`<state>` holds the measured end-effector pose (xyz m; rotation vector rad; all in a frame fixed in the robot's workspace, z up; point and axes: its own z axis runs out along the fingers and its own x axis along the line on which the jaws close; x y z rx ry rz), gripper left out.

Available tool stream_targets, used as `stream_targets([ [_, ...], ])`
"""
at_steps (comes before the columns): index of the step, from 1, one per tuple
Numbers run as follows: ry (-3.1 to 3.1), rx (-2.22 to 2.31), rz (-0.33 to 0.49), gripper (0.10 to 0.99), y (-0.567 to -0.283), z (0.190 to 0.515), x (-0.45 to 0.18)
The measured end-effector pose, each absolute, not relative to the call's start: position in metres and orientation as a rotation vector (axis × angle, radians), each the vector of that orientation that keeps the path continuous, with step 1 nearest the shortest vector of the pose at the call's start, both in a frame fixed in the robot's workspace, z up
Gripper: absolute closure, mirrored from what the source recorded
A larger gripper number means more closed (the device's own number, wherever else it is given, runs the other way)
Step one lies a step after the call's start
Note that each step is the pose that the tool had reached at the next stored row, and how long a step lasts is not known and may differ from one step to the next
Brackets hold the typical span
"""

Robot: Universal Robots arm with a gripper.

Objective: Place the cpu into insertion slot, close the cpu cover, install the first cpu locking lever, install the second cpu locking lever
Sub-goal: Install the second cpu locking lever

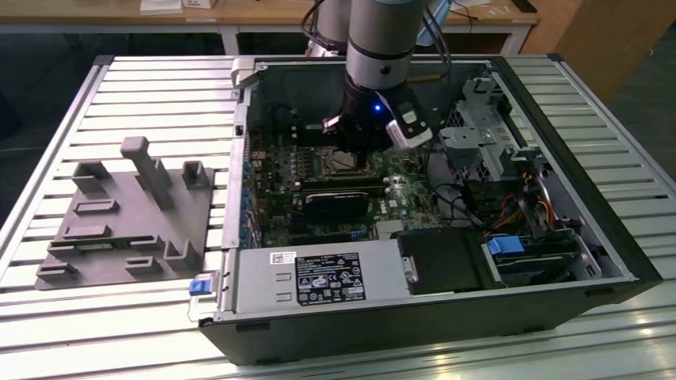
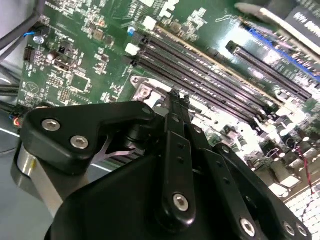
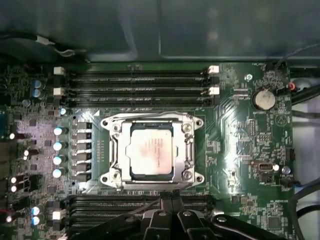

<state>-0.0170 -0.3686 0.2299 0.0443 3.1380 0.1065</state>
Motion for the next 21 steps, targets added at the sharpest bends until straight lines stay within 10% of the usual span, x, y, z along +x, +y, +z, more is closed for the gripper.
stream_targets([
  [21, 3.138, 0.044, 0.109, 0.98, -0.373, 0.216, -0.042],
])
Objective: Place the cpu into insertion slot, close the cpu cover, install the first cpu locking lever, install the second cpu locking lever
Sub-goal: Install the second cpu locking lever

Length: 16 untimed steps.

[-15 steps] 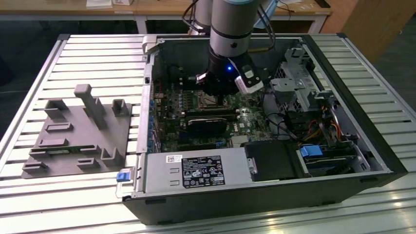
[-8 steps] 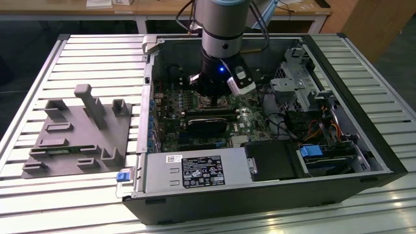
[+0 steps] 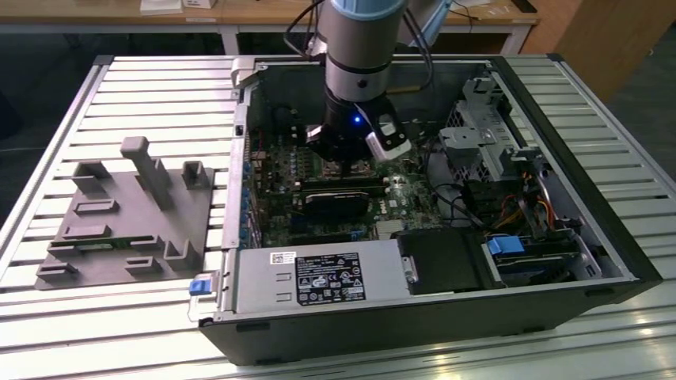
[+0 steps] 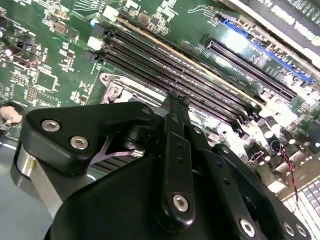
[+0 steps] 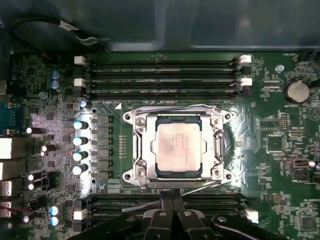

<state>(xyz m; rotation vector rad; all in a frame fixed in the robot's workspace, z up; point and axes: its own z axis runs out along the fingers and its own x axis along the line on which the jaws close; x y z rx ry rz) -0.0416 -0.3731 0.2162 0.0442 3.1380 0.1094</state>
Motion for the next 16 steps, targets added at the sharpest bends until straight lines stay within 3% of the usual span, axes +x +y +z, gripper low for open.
stream_targets([
  [16, 3.133, 0.044, 0.211, 0.98, -0.385, 0.211, -0.059],
])
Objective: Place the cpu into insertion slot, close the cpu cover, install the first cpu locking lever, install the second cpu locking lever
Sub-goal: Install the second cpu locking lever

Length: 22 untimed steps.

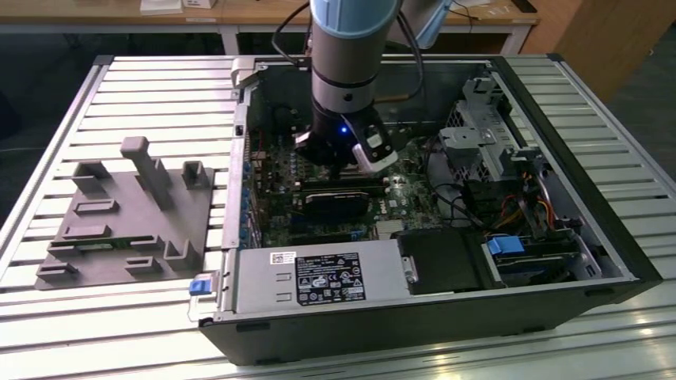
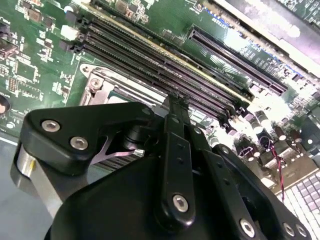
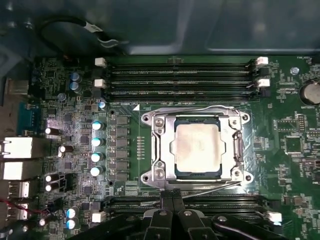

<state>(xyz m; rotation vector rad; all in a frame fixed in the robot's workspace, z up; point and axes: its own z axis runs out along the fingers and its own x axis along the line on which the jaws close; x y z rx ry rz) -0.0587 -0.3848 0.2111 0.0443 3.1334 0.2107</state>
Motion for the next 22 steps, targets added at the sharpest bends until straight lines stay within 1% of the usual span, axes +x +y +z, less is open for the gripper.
stream_targets([
  [7, 3.132, 0.044, 0.233, 0.98, -0.391, 0.208, -0.064],
  [17, 3.122, 0.044, 0.324, 0.98, -0.394, 0.203, -0.07],
  [22, 3.119, 0.044, 0.355, 0.98, -0.394, 0.199, -0.071],
])
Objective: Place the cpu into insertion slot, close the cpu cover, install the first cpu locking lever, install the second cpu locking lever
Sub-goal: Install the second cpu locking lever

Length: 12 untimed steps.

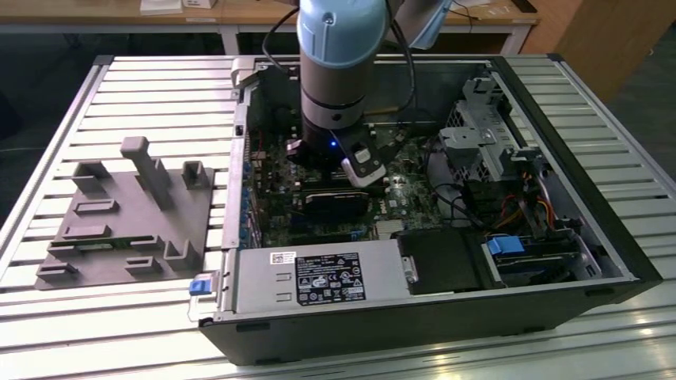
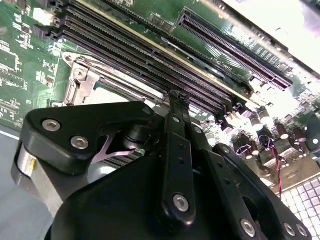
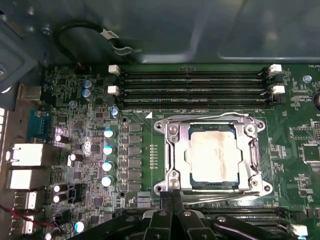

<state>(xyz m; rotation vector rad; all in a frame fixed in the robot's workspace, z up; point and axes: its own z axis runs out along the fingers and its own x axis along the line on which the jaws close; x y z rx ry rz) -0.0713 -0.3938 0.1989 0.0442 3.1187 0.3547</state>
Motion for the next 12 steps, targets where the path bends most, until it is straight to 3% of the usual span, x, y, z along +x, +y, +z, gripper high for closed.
stream_targets([
  [12, 3.114, 0.044, 0.401, 0.98, -0.3939, 0.1944, -0.0739],
])
